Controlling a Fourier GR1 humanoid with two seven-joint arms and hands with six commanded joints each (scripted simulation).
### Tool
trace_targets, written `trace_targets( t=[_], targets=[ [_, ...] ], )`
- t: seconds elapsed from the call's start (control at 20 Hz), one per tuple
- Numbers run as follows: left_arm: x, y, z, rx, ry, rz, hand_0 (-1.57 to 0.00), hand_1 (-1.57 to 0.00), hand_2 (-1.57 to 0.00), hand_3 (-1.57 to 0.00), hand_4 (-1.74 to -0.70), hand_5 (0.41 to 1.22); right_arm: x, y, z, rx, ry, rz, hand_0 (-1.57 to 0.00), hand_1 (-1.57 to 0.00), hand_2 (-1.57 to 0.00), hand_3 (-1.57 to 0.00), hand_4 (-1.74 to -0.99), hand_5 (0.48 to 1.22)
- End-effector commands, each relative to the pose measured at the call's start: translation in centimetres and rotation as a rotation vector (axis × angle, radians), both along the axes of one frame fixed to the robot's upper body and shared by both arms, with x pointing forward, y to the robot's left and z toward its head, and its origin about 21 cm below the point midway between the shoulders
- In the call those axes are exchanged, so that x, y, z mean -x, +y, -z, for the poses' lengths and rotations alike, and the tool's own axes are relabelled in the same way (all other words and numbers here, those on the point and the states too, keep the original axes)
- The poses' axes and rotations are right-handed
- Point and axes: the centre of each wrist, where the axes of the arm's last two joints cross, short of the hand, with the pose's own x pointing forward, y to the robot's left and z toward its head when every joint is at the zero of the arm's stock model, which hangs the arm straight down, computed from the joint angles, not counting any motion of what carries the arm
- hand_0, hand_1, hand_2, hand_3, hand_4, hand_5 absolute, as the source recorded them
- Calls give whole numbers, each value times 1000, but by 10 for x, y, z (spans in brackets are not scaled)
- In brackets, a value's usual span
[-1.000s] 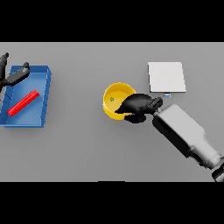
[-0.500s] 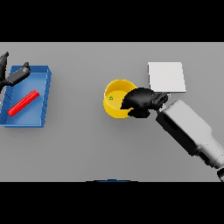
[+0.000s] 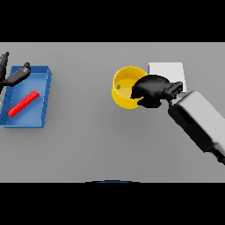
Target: Pick up the red beaker and tilt it to pour out 1 green nut into yellow bowl. Pick up the yellow bowl and place it on the metallic measuring scale.
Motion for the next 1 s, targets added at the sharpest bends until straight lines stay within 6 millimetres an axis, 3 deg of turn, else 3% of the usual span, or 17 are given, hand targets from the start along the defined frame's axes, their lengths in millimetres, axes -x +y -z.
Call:
trace_targets(
  t=[0.0, 0.2, 0.55, 0.8, 0.95],
  targets=[
    [-1, -1, -2, -12, -5, 0, 1, 1, 1, 1, -799, 723, 0, -1, -8, 1, -18, -4, -1568, -1568, -1562, -1243, -1719, 1220],
    [1, 1, -3, -5, -3, -11, 1, 1, 1, 1, -811, 741, -12, -15, -27, 9, -98, 32, -1570, -1570, -1567, -1325, -1720, 1221],
    [6, -4, -10, -13, 15, -28, 1, 1, 1, 1, -818, 750, -44, -63, -26, 15, -133, 226, -1571, -1571, -1570, -1211, -1720, 1221],
    [6, 0, -8, -21, 19, -45, 1, 1, 1, 1, -829, 774, -60, -85, -7, 14, -132, 308, -1571, -1571, -1571, -1168, -1720, 1221],
    [6, 0, -8, -22, 28, -51, 1, 1, 1, 1, -819, 763, -68, -98, 7, 18, -123, 358, -1571, -1571, -1571, -1227, -1722, 1221]
  ],
)
